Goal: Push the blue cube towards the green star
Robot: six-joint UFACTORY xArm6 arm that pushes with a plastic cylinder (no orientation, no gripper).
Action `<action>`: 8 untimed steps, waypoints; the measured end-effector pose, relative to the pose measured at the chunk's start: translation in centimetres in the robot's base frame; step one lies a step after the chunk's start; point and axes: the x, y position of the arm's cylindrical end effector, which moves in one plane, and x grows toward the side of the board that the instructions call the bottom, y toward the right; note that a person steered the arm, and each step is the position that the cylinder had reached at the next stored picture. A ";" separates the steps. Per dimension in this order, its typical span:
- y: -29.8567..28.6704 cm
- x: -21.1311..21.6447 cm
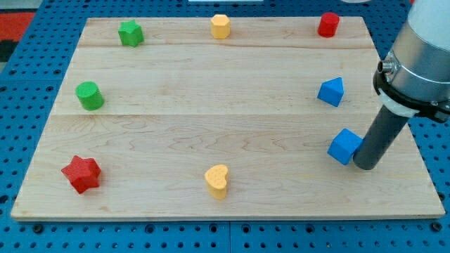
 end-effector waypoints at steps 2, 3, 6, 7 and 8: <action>2.0 0.6; 1.9 -0.1; -4.4 -6.1; -6.4 -9.2; -12.0 -11.4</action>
